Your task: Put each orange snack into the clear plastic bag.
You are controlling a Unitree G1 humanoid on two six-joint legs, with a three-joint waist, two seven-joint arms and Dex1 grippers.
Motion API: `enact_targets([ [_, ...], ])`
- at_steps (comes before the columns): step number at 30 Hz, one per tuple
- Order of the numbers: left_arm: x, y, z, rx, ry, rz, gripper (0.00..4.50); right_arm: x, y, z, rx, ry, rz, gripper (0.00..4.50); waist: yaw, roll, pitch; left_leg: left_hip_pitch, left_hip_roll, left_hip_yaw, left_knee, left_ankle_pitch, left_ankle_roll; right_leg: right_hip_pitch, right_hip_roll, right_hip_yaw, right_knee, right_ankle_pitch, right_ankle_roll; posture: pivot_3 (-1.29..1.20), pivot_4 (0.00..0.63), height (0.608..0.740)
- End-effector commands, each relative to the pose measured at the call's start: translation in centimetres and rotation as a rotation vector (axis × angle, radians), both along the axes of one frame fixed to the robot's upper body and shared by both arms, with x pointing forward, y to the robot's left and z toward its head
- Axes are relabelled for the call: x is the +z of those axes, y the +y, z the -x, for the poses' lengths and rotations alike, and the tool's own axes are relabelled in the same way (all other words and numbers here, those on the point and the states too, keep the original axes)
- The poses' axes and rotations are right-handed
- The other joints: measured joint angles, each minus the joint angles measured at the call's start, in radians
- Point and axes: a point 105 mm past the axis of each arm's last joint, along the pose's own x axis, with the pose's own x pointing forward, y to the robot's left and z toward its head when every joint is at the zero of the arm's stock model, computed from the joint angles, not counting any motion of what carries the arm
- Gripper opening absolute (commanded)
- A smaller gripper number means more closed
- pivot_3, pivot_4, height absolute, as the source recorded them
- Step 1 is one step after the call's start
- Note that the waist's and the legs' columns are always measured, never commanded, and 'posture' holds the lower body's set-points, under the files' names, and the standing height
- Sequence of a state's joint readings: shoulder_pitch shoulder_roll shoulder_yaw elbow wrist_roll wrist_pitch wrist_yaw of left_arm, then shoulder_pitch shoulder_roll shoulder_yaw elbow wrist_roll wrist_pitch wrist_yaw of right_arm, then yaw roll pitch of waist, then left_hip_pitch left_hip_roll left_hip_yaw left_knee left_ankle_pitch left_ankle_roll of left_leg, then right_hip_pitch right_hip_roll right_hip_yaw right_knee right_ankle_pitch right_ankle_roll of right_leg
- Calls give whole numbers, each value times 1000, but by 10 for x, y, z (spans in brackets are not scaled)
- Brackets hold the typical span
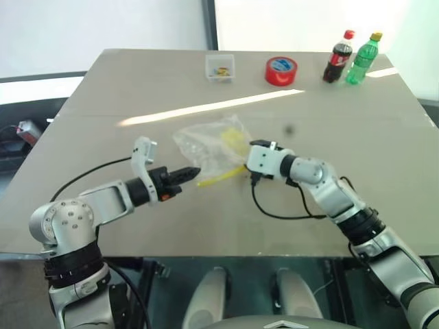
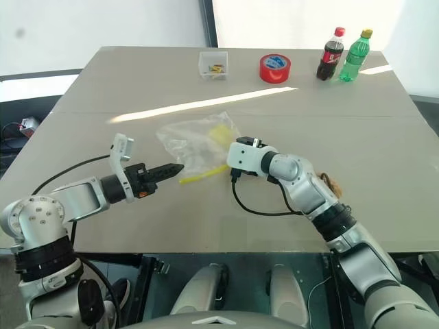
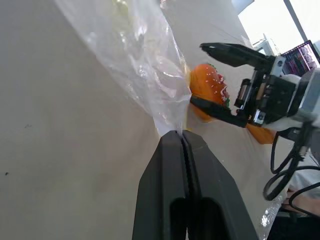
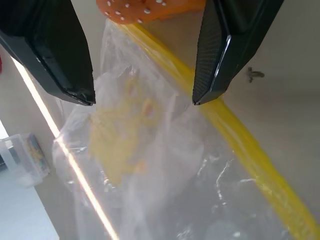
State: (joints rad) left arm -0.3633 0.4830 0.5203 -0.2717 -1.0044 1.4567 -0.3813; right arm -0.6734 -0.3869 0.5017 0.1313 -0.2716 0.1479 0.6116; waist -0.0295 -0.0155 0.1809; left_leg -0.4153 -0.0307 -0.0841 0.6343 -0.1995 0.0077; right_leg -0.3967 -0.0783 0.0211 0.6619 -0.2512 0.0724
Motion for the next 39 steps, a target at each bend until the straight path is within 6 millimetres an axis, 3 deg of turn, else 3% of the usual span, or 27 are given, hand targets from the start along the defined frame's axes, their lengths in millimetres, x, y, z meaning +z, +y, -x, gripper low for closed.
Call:
enact_targets([
  [1,8,4,2,24,-40,6,71,32,-2,1,66,-71,-2,3152,-2,0,0,0,0,0,0,0,0,0,0,0,0,0,0,0,150,740],
  [4,7,3,2,27,-38,21,71,31,-7,14,159,-54,78,3152,1,0,0,0,0,0,0,0,0,0,0,0,-1,0,0,0,150,740],
  [8,9,2,1,28,-41,44,71,23,-1,17,176,-74,117,3152,-4,0,0,0,0,0,0,-2,3,0,0,0,0,0,0,0,150,740],
  [14,9,0,8,1,-32,59,71,30,11,-3,80,-147,70,3152,-10,0,0,1,0,0,-1,0,-1,0,1,1,1,0,-1,0,150,740],
  [21,6,3,21,-39,-8,53,71,30,6,-12,54,-194,99,3152,-7,0,0,0,0,0,-1,1,-2,0,0,0,0,0,-1,0,150,740],
  [27,5,13,18,16,-5,44,71,14,-14,21,199,-63,177,3152,0,0,0,0,0,-1,-1,0,0,0,0,-1,-1,0,-1,0,150,740],
  [30,3,11,19,10,-1,46,71,6,-9,29,223,-41,178,3152,-5,0,0,0,0,0,-1,-2,2,0,-1,0,-1,0,-1,0,150,740],
  [39,2,10,23,-16,10,47,71,21,12,-4,62,-195,97,3152,-7,0,0,1,1,-1,-1,0,-1,-1,4,1,0,1,-2,0,150,740],
])
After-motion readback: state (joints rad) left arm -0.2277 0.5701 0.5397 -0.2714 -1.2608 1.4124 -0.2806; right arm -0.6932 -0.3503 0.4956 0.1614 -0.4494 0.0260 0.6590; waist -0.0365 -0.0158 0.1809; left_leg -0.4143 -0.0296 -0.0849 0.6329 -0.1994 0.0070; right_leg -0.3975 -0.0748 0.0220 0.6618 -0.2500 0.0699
